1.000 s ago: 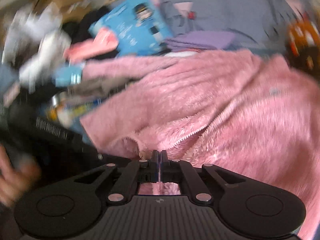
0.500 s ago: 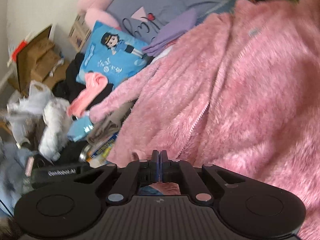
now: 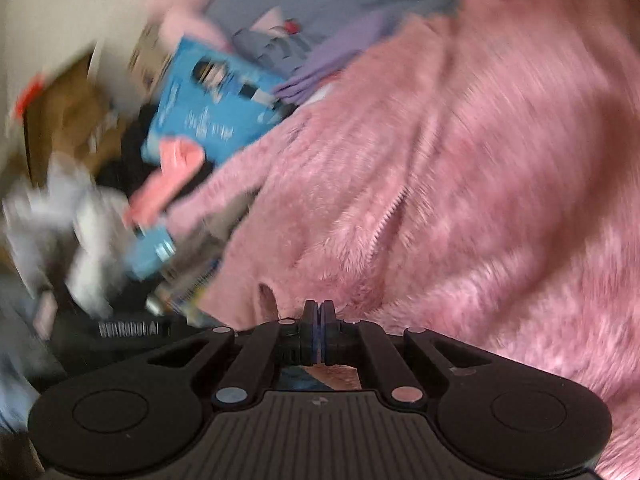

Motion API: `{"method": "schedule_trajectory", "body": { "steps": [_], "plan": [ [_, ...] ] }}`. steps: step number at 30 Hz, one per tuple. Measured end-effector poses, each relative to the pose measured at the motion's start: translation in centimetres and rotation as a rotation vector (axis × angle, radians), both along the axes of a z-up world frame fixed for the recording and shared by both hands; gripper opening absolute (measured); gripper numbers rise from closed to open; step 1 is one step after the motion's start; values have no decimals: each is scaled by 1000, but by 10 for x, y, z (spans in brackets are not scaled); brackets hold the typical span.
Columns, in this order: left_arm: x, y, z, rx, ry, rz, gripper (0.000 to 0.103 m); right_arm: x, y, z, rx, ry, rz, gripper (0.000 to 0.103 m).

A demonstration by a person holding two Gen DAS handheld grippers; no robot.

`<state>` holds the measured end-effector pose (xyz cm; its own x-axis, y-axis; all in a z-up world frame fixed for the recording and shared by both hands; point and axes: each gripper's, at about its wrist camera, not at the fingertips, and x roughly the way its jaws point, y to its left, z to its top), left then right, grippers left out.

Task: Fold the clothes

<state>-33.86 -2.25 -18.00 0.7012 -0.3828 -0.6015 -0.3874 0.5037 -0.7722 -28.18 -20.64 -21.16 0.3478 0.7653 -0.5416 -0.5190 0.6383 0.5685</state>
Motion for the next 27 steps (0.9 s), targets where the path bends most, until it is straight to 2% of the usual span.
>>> {"method": "schedule_trajectory", "body": {
  "steps": [6, 11, 14, 17, 20, 24, 27],
  "plan": [
    [4, -4, 2, 49, 46, -9, 4, -25, 41, 12, -317, -342, 168, 3],
    [3, -7, 4, 80, 60, -2, 3, -45, 57, 12, -519, -589, 312, 4],
    [3, -7, 5, 89, 67, 1, 3, -51, 63, 6, -611, -699, 374, 5],
    [2, -7, 4, 87, 69, 7, 3, -48, 67, 4, -640, -737, 387, 5],
    [0, -5, 4, 91, 73, 15, 0, -26, 60, 7, -658, -718, 302, 3],
    [-2, -4, 3, 80, 56, 7, 0, -10, 48, 22, -581, -632, 308, 2],
    [-7, -3, 5, 40, -39, -18, 0, -10, 44, 32, -520, -580, 327, 2]
  ]
}}
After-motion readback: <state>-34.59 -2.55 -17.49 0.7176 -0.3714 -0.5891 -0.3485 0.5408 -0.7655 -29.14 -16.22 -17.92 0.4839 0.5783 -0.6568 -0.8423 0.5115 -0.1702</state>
